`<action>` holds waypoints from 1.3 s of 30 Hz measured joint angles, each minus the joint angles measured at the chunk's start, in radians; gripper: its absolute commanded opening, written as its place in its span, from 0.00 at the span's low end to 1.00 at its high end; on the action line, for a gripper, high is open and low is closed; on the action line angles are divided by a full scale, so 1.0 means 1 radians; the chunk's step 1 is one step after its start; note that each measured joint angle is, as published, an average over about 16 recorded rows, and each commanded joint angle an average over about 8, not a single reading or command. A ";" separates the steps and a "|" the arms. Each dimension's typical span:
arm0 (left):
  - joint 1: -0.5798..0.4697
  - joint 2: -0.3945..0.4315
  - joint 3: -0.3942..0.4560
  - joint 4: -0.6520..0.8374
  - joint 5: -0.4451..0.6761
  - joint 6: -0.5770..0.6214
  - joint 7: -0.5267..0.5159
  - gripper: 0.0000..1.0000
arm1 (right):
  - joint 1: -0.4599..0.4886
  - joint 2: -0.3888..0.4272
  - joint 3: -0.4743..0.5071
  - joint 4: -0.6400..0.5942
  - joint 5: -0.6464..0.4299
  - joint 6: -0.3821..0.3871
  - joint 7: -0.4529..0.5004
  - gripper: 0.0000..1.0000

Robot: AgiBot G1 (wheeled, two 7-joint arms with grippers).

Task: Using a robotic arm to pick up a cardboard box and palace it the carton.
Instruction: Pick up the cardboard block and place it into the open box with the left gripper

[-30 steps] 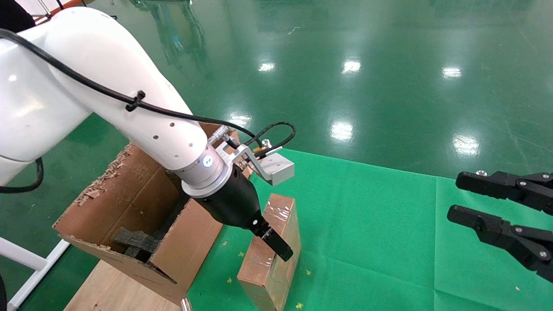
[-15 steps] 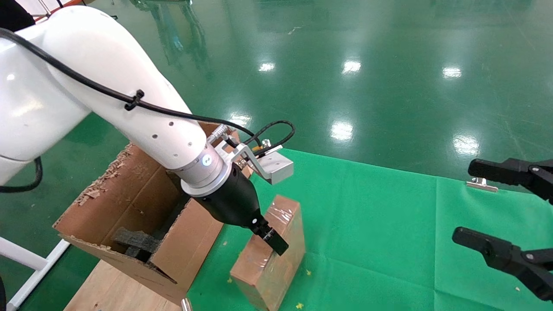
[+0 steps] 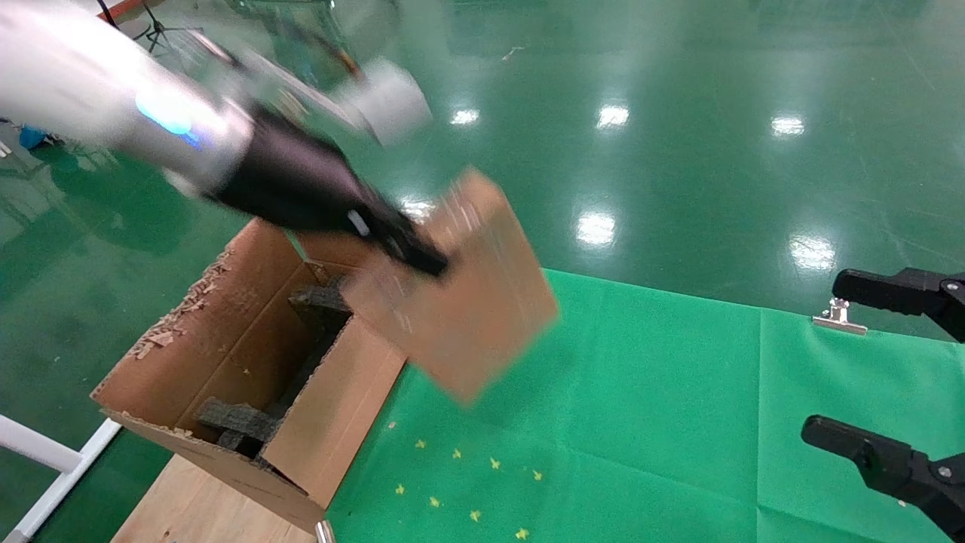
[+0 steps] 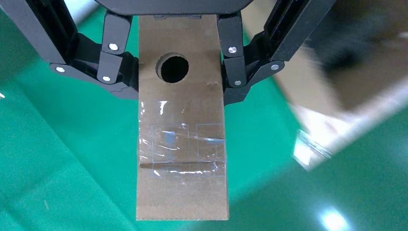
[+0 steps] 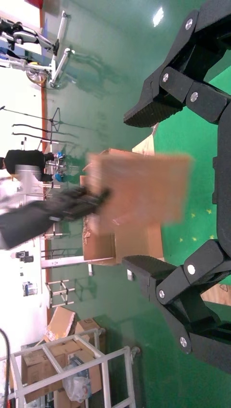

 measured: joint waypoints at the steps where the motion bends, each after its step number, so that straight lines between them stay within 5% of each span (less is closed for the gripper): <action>1: -0.018 -0.020 -0.010 0.005 0.008 -0.001 0.030 0.00 | 0.000 0.000 0.000 0.000 0.000 0.000 0.000 1.00; 10: -0.109 -0.178 -0.048 0.106 0.119 -0.027 0.287 0.00 | 0.000 0.000 0.000 0.000 0.000 0.000 0.000 1.00; 20: 0.011 -0.261 -0.006 0.310 0.163 -0.139 0.489 0.00 | 0.000 0.000 0.000 0.000 0.000 0.000 0.000 1.00; 39: 0.200 -0.143 0.055 0.760 0.193 -0.349 0.552 0.00 | 0.000 0.000 0.000 0.000 0.000 0.000 0.000 1.00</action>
